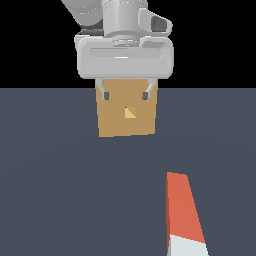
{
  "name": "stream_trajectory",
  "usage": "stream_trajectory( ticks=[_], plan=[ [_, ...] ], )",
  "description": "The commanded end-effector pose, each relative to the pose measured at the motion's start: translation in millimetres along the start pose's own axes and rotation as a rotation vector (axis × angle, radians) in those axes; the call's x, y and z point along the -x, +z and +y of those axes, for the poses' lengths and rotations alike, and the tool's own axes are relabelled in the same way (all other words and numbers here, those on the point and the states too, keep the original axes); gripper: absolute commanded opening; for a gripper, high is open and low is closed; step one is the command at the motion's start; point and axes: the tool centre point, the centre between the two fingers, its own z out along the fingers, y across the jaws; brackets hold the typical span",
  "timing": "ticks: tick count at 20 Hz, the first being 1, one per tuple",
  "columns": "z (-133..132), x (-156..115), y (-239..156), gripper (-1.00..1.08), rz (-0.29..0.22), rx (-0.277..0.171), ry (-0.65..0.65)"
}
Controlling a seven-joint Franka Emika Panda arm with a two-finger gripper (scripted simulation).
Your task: Insert the peg into the horizontal hole in a box.
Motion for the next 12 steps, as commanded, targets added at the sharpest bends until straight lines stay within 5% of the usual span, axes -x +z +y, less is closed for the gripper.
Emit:
stream_trajectory(
  ticks=[1,12],
  plan=[
    [0,0,0,1.0,0.0,0.0,0.0],
    [13,49,21,1.0,-0.002,-0.001,0.059]
  ],
)
